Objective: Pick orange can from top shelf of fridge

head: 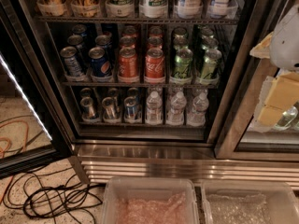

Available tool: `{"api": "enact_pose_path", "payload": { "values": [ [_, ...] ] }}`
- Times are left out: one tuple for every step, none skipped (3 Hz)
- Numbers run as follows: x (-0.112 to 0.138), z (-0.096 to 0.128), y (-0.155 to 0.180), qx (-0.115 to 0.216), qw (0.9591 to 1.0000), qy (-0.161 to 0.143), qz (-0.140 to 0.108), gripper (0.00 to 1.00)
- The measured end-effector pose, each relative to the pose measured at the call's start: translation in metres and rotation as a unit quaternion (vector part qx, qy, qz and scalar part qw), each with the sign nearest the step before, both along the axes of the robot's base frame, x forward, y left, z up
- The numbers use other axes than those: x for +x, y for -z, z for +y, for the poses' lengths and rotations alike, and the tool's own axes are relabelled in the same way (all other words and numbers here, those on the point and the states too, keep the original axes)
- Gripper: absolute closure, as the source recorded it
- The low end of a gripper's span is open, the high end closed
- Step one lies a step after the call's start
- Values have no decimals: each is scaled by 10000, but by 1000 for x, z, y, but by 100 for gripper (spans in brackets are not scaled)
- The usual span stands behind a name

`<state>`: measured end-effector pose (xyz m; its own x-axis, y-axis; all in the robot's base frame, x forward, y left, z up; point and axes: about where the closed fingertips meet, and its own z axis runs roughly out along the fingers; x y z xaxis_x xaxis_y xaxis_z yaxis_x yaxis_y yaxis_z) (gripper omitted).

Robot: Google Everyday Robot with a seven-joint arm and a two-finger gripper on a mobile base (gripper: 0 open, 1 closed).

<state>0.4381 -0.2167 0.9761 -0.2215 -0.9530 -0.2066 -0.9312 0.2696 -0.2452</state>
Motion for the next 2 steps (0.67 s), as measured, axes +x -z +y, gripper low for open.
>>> {"api": "enact_pose_path", "payload": {
  "values": [
    [0,0,0,0,10000,0,0,0],
    [14,7,-2,188,9996,187,1,0]
  ]
}}
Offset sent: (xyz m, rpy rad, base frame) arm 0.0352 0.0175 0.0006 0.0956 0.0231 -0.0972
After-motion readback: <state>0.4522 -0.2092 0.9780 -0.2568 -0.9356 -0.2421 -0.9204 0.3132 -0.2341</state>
